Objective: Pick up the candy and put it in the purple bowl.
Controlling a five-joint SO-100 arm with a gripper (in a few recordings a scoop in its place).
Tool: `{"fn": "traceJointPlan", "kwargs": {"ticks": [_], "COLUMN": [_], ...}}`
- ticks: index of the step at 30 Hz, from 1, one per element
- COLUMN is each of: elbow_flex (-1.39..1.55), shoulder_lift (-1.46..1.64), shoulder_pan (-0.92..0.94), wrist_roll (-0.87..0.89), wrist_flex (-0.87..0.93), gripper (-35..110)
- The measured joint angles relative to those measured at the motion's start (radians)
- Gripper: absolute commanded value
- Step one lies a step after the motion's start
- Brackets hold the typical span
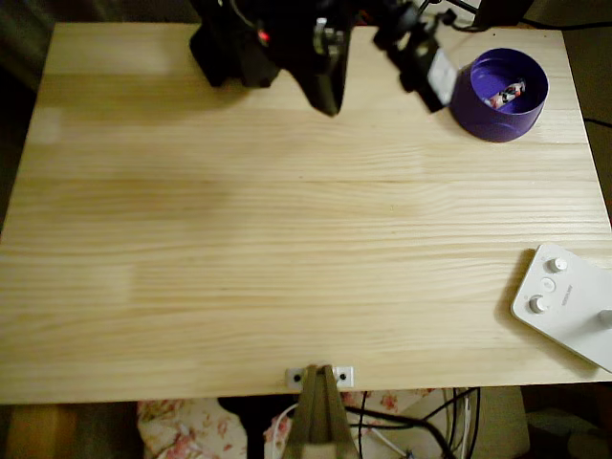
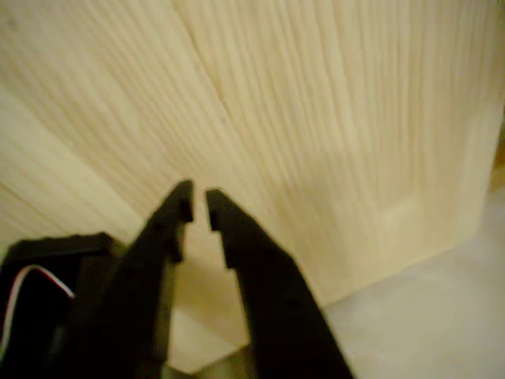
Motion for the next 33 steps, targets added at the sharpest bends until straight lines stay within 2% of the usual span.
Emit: {"fn": "traceJointPlan", "kwargs": {"ticks": [10, 18, 33], "elbow_flex": [0.253, 0.393, 0.724], "shoulder_lift": [0.238, 0.365, 0.652], "shoulder_pan": [0.324, 0.586, 0.759], "wrist_roll": [0.179, 0.287, 0.373], "wrist_flex": [-0.161, -0.175, -0.304], "gripper": [-1, -1, -1]}}
